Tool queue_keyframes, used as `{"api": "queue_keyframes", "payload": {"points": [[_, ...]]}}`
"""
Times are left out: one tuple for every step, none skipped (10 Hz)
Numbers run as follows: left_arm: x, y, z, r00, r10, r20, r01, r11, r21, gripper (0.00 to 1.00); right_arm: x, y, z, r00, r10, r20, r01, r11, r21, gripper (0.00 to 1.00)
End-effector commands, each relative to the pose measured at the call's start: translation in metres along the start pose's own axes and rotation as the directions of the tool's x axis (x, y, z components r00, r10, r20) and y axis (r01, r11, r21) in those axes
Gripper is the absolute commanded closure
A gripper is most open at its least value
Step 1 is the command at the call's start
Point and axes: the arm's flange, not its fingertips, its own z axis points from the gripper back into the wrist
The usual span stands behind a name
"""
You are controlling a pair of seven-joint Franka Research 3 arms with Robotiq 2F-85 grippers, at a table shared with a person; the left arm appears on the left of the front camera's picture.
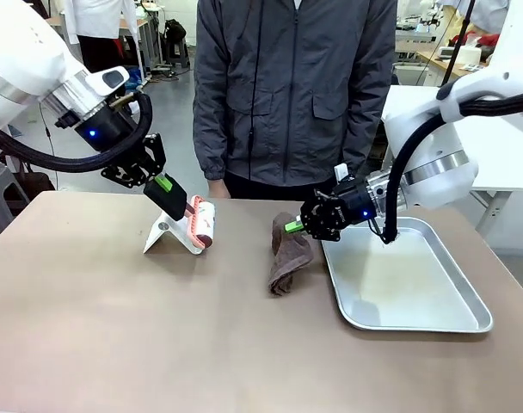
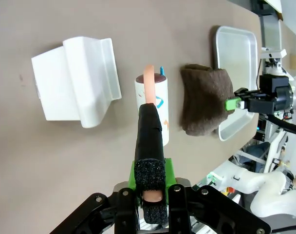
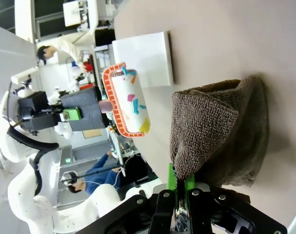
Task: Clean the surface of the table.
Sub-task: Return the Lint Roller and towel to their original positions.
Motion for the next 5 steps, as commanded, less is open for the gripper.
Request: {"api": "queue_keyframes", "payload": {"points": [[0.023,-0.001,-0.006,1.0,-0.018,0.013,0.017,0.999,0.044,0.78,0.007,0.006,-0.016,0.999,-0.032,0.013,0.033,0.997,-0.071,0.94],[0.03,0.0,-0.01,1.0,-0.009,0.018,0.008,0.996,0.086,0.78,0.007,0.003,-0.019,0.998,-0.049,0.026,0.051,0.996,-0.076,0.94],[0.035,0.001,-0.012,1.0,0.001,0.022,-0.003,0.995,0.103,0.78,0.008,0.0,-0.022,0.997,-0.063,0.037,0.066,0.994,-0.088,0.94],[0.041,0.002,-0.014,0.999,0.032,0.042,-0.037,0.992,0.12,0.78,0.008,-0.002,-0.023,0.997,-0.069,0.041,0.072,0.993,-0.092,0.94],[0.043,0.005,-0.016,0.998,0.042,0.04,-0.046,0.992,0.119,0.78,0.008,-0.003,-0.022,0.996,-0.073,0.055,0.078,0.992,-0.103,0.94]]}}
